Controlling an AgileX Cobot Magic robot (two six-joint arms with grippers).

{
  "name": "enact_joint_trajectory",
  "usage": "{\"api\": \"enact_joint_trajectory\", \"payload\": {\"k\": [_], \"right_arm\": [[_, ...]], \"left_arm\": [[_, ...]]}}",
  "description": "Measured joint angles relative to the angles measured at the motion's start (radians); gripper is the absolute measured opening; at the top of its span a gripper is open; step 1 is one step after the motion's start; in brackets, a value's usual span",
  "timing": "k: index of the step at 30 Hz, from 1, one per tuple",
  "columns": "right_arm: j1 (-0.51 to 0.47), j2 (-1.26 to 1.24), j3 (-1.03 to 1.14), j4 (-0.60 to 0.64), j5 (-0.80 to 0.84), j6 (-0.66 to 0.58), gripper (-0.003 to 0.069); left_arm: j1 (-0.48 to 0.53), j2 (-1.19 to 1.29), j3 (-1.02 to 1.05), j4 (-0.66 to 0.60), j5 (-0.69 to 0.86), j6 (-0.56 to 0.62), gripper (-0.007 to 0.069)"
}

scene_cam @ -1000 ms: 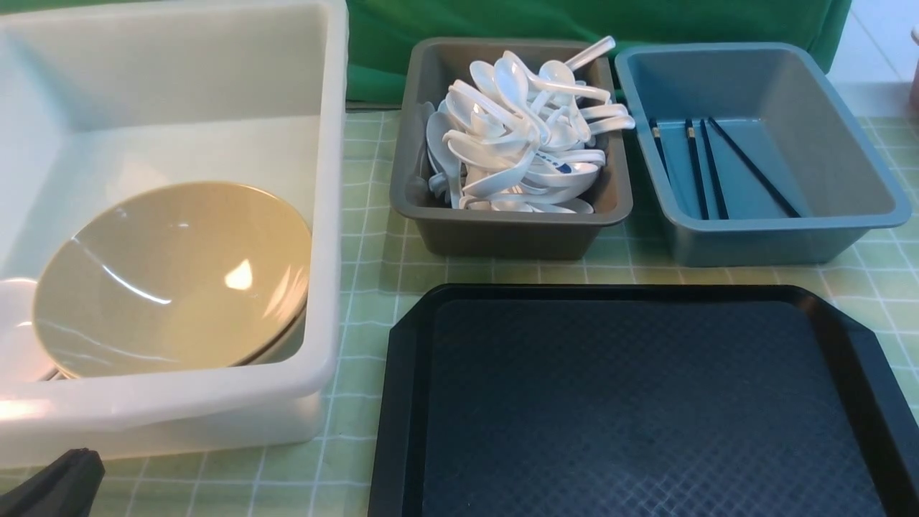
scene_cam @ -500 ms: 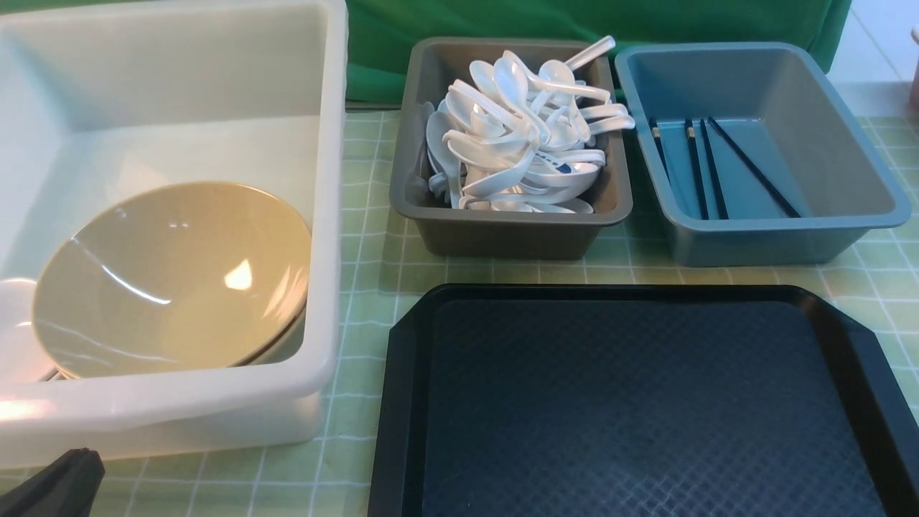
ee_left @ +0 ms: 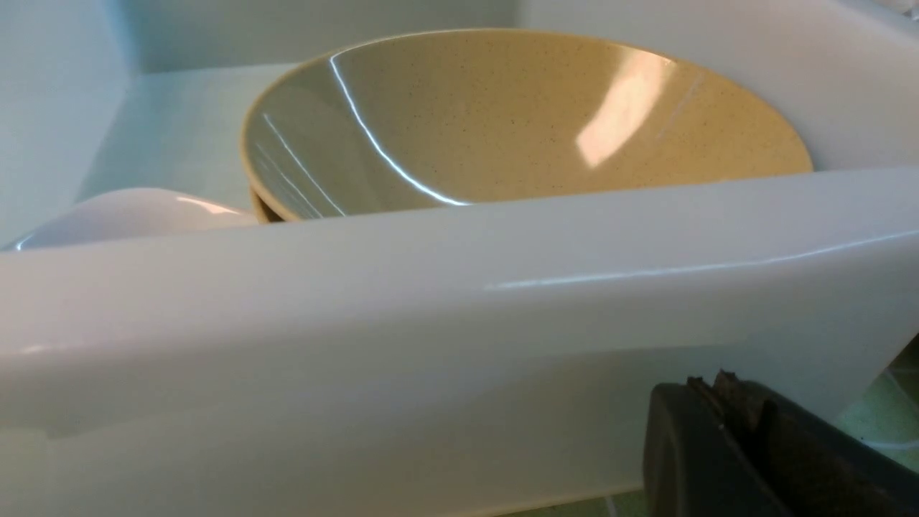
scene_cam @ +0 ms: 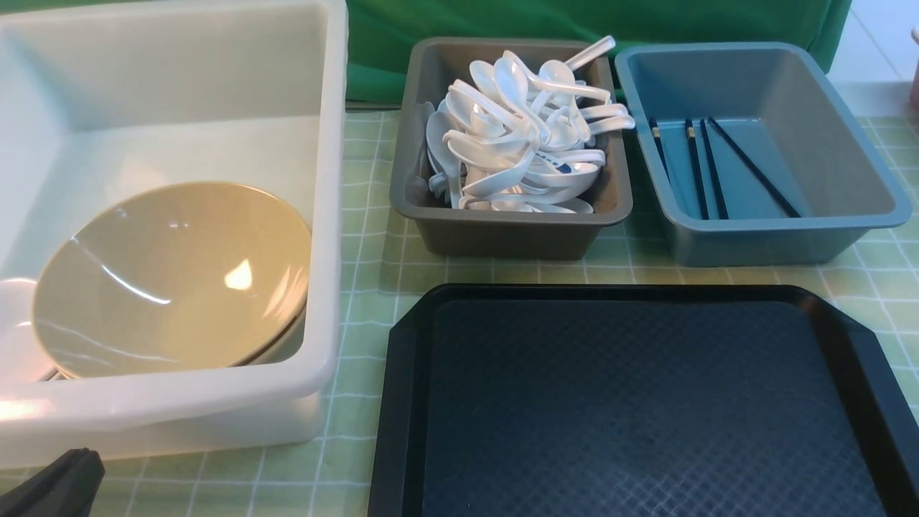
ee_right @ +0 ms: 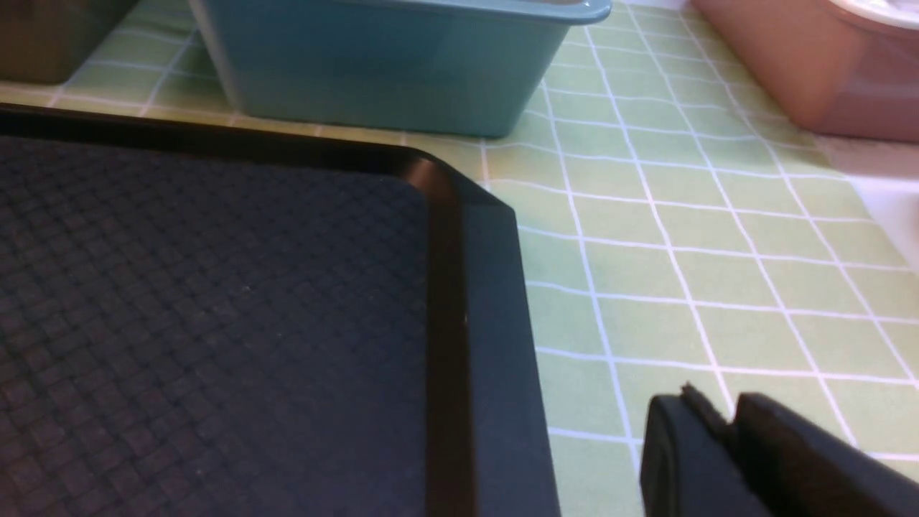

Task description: On green table put chopsticks spoon bowls plates into blue grey white boxes.

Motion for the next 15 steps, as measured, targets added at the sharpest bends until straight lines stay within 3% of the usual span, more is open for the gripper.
{"api": "enact_joint_trajectory", "payload": {"k": [15], "right_arm": [[0.0,0.0,0.0,0.0,0.0,0.0,0.0118]], "left_arm": [[0.0,0.0,0.0,0.0,0.0,0.0,-0.0002]]}}
